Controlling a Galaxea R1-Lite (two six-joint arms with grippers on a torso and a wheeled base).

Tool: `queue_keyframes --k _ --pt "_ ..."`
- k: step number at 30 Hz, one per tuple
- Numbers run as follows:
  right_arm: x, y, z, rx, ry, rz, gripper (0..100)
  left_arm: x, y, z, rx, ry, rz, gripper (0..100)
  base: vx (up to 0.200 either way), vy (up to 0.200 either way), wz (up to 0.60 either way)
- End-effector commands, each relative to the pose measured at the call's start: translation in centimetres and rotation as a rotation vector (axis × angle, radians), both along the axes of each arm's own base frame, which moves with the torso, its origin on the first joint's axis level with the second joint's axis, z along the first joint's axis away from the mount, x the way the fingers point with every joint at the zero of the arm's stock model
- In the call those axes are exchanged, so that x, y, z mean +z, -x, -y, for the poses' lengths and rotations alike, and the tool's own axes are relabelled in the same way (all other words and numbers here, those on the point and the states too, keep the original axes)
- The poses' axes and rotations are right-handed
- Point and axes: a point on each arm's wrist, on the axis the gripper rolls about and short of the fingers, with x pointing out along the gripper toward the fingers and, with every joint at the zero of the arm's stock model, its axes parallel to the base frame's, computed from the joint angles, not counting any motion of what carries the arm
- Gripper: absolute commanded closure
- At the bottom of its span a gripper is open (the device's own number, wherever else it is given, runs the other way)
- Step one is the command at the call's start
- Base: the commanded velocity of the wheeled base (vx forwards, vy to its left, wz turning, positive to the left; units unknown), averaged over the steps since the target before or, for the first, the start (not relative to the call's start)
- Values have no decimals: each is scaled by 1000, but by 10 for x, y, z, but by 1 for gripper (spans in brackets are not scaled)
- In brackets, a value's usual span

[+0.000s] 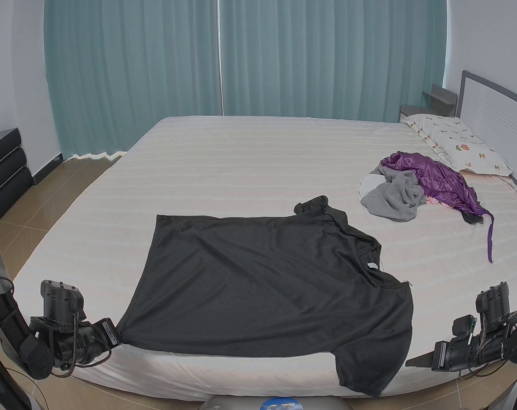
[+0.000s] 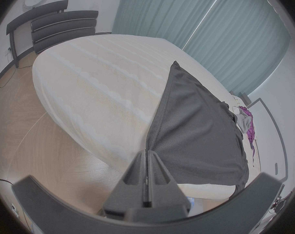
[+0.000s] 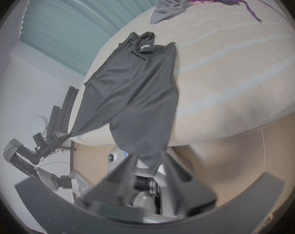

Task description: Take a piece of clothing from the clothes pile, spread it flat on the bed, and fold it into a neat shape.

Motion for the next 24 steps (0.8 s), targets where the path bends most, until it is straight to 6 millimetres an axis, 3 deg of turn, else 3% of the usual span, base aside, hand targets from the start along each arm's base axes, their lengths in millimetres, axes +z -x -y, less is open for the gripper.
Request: queue_keyframes --k 1,4,15,24 --pt "-2 6 1 14 9 -19 0 -2 0 0 0 -1 -11 100 0 0 0" --pt "-2 -1 1 3 7 -9 0 -2 0 0 0 -1 -11 100 0 0 0" --pt "-9 -62 5 -67 46 48 0 -2 0 -1 5 -1 -11 100 0 0 0" --pt "-29 -80 5 -74 61 112 0 -2 -1 -1 5 0 -8 100 0 0 0"
